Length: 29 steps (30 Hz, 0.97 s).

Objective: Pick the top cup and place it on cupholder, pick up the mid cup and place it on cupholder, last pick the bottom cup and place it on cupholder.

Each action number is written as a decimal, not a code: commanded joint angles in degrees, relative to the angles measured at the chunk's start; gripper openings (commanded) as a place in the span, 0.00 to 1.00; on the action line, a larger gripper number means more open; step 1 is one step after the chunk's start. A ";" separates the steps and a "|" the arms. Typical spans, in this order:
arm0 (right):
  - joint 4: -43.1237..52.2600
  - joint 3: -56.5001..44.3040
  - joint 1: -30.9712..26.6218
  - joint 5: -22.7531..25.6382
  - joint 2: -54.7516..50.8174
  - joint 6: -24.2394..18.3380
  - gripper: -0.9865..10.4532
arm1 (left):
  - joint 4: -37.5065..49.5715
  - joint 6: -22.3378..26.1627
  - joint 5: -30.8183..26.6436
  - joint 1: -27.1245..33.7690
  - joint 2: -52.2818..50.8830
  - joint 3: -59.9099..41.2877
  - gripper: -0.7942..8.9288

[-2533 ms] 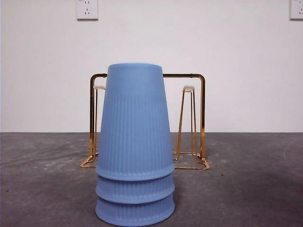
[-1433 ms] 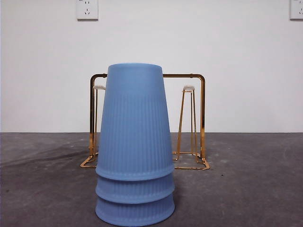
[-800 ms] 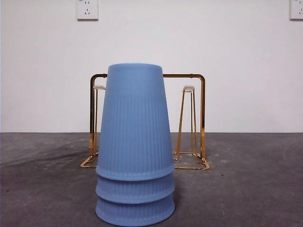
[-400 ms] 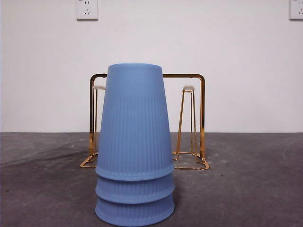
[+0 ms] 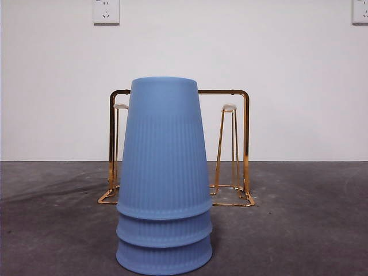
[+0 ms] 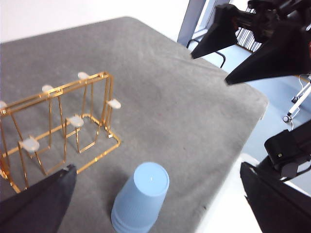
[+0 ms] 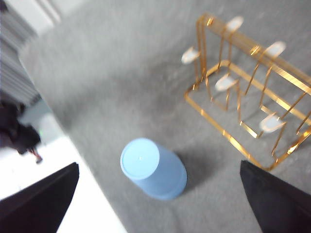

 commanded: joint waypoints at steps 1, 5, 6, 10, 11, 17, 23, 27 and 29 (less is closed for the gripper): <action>-3.19 3.61 3.91 3.56 5.07 -0.66 0.60 | -1.03 0.59 0.20 -0.26 0.37 1.29 0.66; -7.41 7.28 8.44 7.04 12.02 -0.92 0.60 | -2.25 0.57 0.20 -0.26 0.33 1.29 0.66; -8.04 8.04 9.31 7.43 13.86 -0.90 0.60 | -2.38 0.52 0.22 -0.26 0.33 1.29 0.66; -8.70 10.14 11.72 7.43 20.59 -0.70 0.60 | -2.99 0.55 0.22 -0.26 0.26 1.29 0.66; -8.68 10.34 12.20 7.45 21.88 -0.70 0.60 | -3.32 0.57 0.22 -0.26 0.26 1.29 0.66; -8.68 10.38 13.99 10.58 29.24 -0.68 0.60 | -5.18 0.55 0.22 -0.26 0.26 1.29 0.66; -8.44 10.38 14.43 11.26 33.35 -0.57 0.56 | -5.57 0.52 0.22 -0.26 0.22 1.29 0.66; -8.61 10.36 14.43 10.27 34.80 -0.52 0.55 | -5.57 0.52 0.22 -0.26 0.22 1.29 0.66; -8.59 10.36 14.43 9.44 35.08 -0.52 0.55 | -5.57 0.52 0.22 -0.26 0.22 1.29 0.66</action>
